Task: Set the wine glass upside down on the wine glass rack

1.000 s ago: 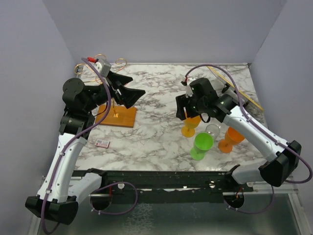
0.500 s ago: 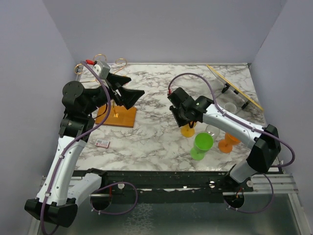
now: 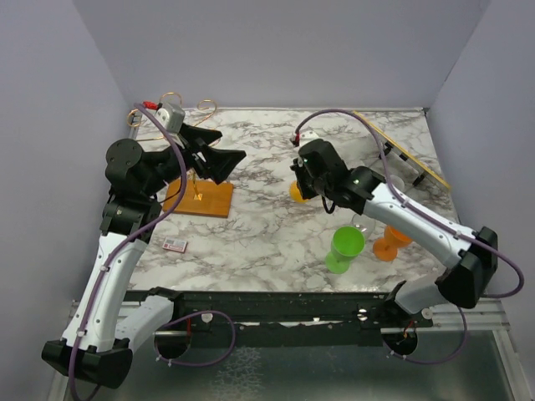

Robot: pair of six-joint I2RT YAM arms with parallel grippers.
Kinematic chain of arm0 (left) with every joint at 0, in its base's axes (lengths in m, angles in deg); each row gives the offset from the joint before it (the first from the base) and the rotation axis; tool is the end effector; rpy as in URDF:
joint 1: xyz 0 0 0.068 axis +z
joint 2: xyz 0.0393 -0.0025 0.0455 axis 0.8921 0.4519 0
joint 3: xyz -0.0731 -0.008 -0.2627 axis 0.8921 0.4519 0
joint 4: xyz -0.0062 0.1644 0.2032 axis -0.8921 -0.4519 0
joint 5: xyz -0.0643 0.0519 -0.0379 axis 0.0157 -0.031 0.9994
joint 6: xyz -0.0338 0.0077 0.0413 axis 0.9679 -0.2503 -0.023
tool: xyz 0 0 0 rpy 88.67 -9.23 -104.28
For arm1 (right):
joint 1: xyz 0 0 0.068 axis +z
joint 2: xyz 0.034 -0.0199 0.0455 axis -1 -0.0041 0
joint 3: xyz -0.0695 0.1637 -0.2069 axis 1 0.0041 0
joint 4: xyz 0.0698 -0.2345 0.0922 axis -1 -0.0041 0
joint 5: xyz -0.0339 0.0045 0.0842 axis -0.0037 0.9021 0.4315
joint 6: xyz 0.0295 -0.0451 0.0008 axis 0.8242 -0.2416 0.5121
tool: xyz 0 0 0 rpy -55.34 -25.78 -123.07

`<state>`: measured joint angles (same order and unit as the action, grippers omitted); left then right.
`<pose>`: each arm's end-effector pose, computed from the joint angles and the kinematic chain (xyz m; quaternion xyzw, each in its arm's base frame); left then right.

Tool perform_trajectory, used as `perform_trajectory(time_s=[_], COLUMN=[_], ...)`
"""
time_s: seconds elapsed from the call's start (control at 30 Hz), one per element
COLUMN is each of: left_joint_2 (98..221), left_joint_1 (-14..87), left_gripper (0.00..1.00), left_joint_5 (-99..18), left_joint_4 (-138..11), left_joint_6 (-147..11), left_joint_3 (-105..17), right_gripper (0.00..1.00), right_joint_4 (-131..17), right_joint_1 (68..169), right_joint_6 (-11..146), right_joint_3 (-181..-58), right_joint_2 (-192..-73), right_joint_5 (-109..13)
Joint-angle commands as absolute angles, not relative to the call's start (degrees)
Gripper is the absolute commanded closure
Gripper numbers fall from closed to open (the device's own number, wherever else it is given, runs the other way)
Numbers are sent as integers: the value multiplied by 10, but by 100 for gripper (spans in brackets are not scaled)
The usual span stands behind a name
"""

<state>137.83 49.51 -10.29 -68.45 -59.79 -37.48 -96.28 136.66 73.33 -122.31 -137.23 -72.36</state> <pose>0.1796 -0.0663 0.4524 0.2185 0.6241 -0.4089 0.6289 0.2294 0.2299 0.3267 -0.2180 0.8949 0.0624 0.3843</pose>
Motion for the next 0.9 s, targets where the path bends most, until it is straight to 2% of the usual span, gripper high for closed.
perform_trajectory(time_s=[0.0, 0.17, 0.33, 0.57, 0.87], left_joint_2=[1380, 1404, 1461, 1557, 1654], left_joint_1=[492, 492, 492, 484, 387], left_gripper=[1, 1, 1, 1, 1], left_joint_5=[-167, -253, -249, -246, -293], left_joint_4=[-674, -638, -575, -544, -526], left_joint_6=[-547, -381, -213, -99, -92], left_joint_3=[-394, -396, -413, -469, -535], right_gripper=[99, 99, 99, 99, 99], right_joint_4=[-728, -438, -237, -76, 28], right_joint_1=[1371, 1371, 1371, 1371, 1371], right_joint_6=[714, 705, 718, 749, 817], right_joint_3=[-1186, -1075, -1016, -959, -910], right_joint_2=[-1285, -1212, -1190, -1163, -1147], right_joint_5=[-688, -697, -699, -706, -703])
